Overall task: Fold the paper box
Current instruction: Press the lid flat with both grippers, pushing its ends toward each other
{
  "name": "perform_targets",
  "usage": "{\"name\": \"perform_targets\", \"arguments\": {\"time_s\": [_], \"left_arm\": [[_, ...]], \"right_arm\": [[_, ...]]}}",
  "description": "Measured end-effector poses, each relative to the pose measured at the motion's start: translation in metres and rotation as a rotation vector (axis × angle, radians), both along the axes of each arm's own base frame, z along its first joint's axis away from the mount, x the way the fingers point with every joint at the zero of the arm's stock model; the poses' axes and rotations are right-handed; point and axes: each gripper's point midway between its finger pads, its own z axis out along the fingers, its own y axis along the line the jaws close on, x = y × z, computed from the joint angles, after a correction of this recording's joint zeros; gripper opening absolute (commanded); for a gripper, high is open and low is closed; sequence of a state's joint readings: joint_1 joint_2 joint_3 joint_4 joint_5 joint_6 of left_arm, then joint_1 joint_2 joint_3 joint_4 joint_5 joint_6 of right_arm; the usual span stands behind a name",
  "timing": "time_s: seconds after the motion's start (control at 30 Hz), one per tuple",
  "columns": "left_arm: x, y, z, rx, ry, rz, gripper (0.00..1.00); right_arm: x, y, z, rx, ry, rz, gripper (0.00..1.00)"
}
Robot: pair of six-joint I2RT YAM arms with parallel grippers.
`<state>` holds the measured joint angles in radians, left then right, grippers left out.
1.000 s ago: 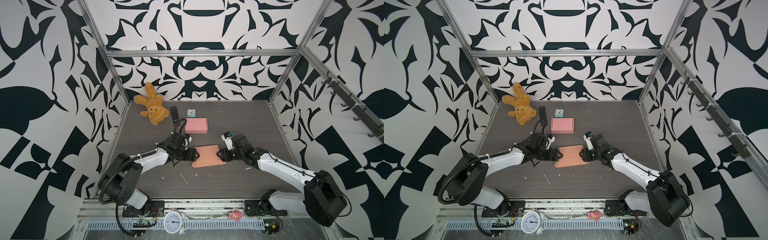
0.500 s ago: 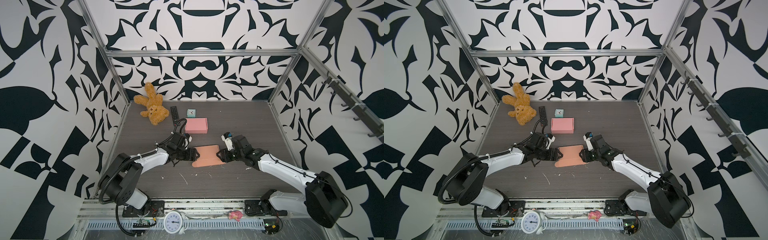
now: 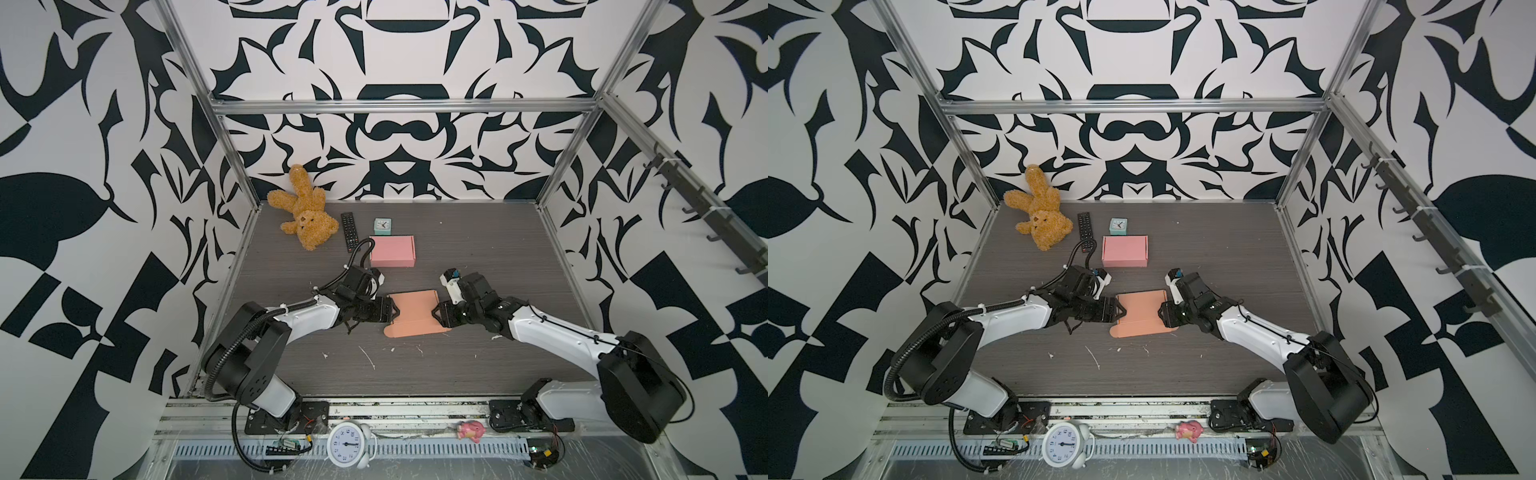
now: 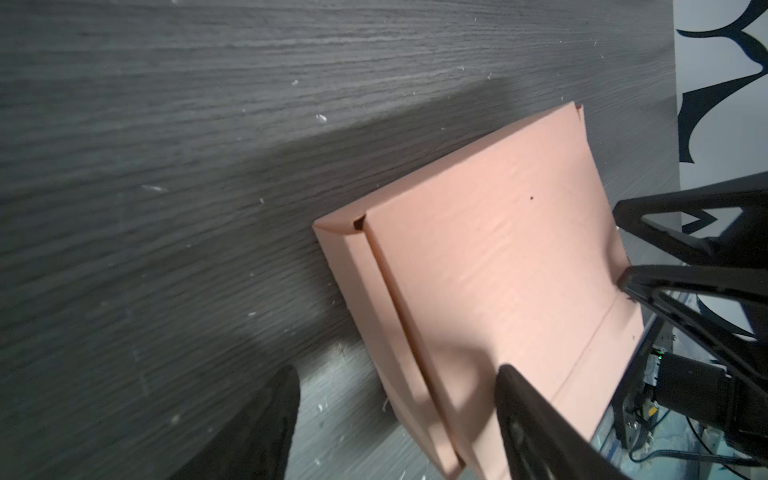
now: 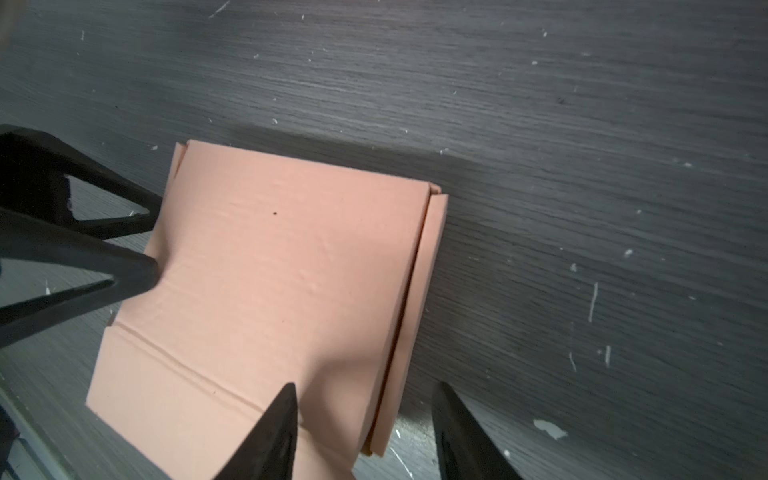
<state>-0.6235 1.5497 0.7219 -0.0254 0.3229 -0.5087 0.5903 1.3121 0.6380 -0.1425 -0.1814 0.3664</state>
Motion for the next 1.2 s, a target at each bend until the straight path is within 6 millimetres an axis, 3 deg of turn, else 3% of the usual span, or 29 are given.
{"name": "perform_targets", "arguments": {"time_s": [0.2,1.2], "left_arm": [[-0.003,0.002,-0.008,0.012,0.017,-0.001,0.76],[0.002,-0.003,-0.011,-0.002,0.003,-0.013,0.74]], "right_arm": [[0.000,-0.001,-0.006,-0.014,0.009,-0.004,0.53],[-0.005,0.004,-0.011,-0.026,0.020,0.008,0.49]]}}
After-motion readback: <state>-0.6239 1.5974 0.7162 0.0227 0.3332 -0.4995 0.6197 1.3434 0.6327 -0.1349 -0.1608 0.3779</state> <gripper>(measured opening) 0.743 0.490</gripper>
